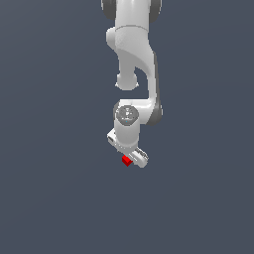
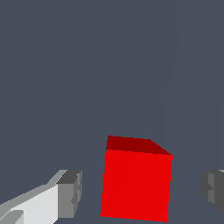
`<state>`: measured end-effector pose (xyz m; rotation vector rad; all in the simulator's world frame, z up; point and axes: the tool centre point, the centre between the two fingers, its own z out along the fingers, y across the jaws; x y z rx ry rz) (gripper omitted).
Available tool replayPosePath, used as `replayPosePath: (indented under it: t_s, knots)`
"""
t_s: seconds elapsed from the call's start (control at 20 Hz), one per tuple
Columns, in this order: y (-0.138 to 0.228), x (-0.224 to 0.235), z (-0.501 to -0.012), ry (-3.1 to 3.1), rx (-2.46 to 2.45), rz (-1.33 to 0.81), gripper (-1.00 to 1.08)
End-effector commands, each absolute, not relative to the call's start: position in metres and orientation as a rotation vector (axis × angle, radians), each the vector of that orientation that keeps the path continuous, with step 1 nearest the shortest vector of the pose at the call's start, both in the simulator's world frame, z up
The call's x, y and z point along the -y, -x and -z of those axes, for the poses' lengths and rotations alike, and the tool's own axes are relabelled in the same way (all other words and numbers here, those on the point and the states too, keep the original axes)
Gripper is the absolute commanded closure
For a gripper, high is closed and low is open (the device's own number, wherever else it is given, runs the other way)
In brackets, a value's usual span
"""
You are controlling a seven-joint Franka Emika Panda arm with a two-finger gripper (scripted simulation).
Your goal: Pick up the red cube and move it to a goal position.
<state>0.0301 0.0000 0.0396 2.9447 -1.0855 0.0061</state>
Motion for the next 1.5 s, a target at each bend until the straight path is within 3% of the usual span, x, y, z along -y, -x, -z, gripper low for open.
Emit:
replayPosePath:
  t_s: [0.0, 0.6, 0.65, 1.45]
  knots:
    - [-0.032, -0.001, -0.031, -2.924, 1.144, -0.004, -0.92]
    - [-0.036, -0.003, -0.02, -2.898, 1.214, 0.0, -0.92]
    - [-0.036, -0.003, -0.02, -2.898, 1.214, 0.0, 1.08]
    - [-0.035, -0.002, -0.031, -2.898, 1.214, 0.0, 1.08]
